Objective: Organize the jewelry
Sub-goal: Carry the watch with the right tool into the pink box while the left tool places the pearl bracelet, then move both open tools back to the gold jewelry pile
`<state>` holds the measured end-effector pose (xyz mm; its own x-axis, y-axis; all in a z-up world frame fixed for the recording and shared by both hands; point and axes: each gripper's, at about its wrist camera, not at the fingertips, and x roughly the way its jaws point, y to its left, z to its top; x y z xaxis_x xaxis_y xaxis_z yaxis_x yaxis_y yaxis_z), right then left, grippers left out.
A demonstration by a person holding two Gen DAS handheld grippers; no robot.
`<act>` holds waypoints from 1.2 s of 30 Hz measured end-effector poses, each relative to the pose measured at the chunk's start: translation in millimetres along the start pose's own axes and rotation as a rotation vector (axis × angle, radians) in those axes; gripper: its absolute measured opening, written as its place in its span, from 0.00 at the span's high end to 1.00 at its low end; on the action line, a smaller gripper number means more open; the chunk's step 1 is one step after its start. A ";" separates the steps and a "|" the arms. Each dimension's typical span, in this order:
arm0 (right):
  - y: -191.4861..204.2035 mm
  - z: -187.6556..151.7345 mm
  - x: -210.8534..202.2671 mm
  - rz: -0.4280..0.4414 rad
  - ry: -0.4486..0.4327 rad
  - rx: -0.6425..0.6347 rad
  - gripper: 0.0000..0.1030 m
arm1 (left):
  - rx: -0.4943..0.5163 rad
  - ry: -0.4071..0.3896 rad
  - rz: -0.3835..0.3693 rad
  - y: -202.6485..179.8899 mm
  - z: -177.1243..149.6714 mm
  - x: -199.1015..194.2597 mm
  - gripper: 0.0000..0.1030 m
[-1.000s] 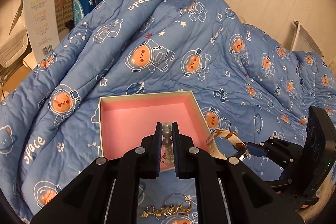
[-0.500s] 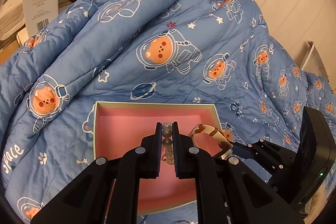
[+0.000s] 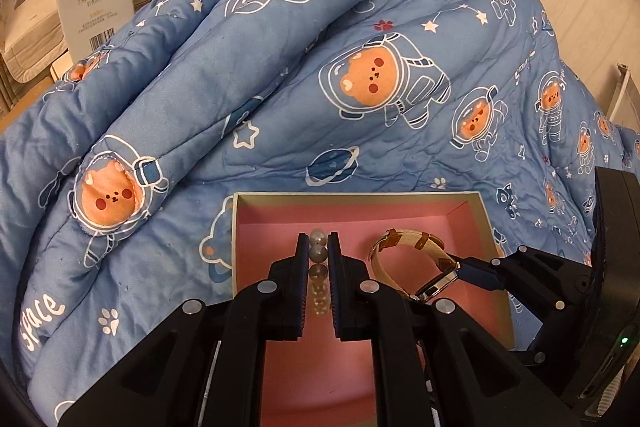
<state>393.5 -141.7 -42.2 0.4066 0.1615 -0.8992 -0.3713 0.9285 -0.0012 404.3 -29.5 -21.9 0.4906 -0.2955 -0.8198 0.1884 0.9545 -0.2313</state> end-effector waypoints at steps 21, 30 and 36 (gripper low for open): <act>4.0 6.3 10.5 -0.043 -0.042 -0.022 0.34 | -0.018 -0.121 0.008 16.0 11.7 -40.5 0.42; 0.1 -26.6 -50.4 0.043 -0.201 0.037 0.19 | -0.011 -0.276 0.027 29.1 -37.9 -104.8 0.07; 7.1 -73.1 -89.4 0.084 -0.254 0.049 0.17 | -0.018 -0.274 0.091 31.8 -100.8 -109.9 0.07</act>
<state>293.5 -174.0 6.2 0.5743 0.3119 -0.7569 -0.3748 0.9222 0.0957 270.7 37.5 8.0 0.7167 -0.2067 -0.6661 0.1192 0.9773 -0.1750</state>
